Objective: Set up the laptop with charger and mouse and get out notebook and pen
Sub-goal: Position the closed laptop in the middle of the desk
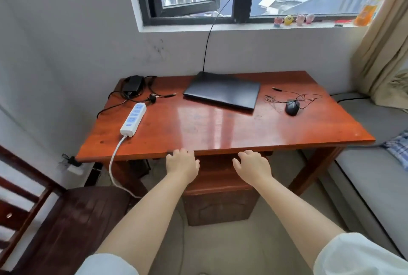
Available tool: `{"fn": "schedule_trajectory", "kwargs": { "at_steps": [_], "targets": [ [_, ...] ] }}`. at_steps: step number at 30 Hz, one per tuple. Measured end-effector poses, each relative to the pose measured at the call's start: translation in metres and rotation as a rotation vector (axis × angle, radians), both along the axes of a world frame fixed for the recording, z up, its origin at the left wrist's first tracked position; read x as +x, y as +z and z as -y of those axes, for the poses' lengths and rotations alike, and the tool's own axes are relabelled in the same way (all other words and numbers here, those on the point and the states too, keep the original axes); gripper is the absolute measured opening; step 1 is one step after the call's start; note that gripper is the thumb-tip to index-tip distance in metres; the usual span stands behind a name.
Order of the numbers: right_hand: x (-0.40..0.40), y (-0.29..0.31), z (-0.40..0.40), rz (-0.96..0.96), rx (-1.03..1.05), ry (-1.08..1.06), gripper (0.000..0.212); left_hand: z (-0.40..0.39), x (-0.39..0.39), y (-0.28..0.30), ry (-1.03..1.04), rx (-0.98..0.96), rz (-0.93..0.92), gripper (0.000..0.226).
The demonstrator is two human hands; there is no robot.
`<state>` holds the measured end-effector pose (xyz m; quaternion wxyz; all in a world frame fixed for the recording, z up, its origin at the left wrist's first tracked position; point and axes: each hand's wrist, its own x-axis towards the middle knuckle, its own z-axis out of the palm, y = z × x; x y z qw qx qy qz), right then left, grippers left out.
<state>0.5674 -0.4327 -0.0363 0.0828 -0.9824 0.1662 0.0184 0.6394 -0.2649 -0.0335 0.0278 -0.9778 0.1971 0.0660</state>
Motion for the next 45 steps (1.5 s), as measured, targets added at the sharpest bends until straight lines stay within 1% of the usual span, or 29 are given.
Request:
{"fn": "schedule_trajectory", "kwargs": {
  "at_steps": [3,8,13,17,21,25,29,33,36,38,40,45],
  "targets": [
    [0.051,0.002,0.038,0.004,0.032,-0.038,0.037,0.043,0.061,0.002,-0.026,-0.006,-0.025,0.039],
    [0.120,-0.003,0.102,-0.028,0.081,-0.119,0.037,0.104,0.132,-0.009,-0.050,-0.003,-0.087,0.040],
    [0.197,-0.021,0.180,-0.047,0.179,-0.194,0.037,0.155,0.213,-0.023,0.034,-0.010,-0.108,0.040],
    [0.255,-0.043,0.214,-0.055,0.210,-0.235,0.035,0.171,0.271,-0.042,0.133,-0.005,-0.119,0.040],
    [0.303,-0.069,0.221,-0.049,0.205,-0.265,0.047,0.177,0.325,-0.064,0.209,-0.021,-0.117,0.041],
    [0.333,-0.096,0.224,-0.028,0.248,-0.393,0.057,0.179,0.380,-0.081,0.247,-0.078,-0.067,0.043],
    [0.345,-0.118,0.219,0.012,0.247,-0.490,0.059,0.184,0.430,-0.098,0.233,-0.111,-0.022,0.049],
    [0.350,-0.133,0.212,0.128,0.189,-0.557,0.056,0.185,0.473,-0.118,0.342,-0.182,-0.025,0.057],
    [0.353,-0.138,0.209,0.192,0.162,-0.626,0.051,0.184,0.487,-0.127,0.386,-0.216,-0.025,0.064],
    [0.357,-0.136,0.208,0.198,0.165,-0.688,0.049,0.183,0.491,-0.128,0.398,-0.243,-0.036,0.067],
    [0.362,-0.134,0.208,0.177,0.161,-0.745,0.049,0.181,0.493,-0.127,0.419,-0.266,-0.086,0.071],
    [0.373,-0.121,0.211,0.128,0.290,-0.855,0.047,0.177,0.493,-0.121,0.508,-0.284,-0.176,0.077]
  ]
}}
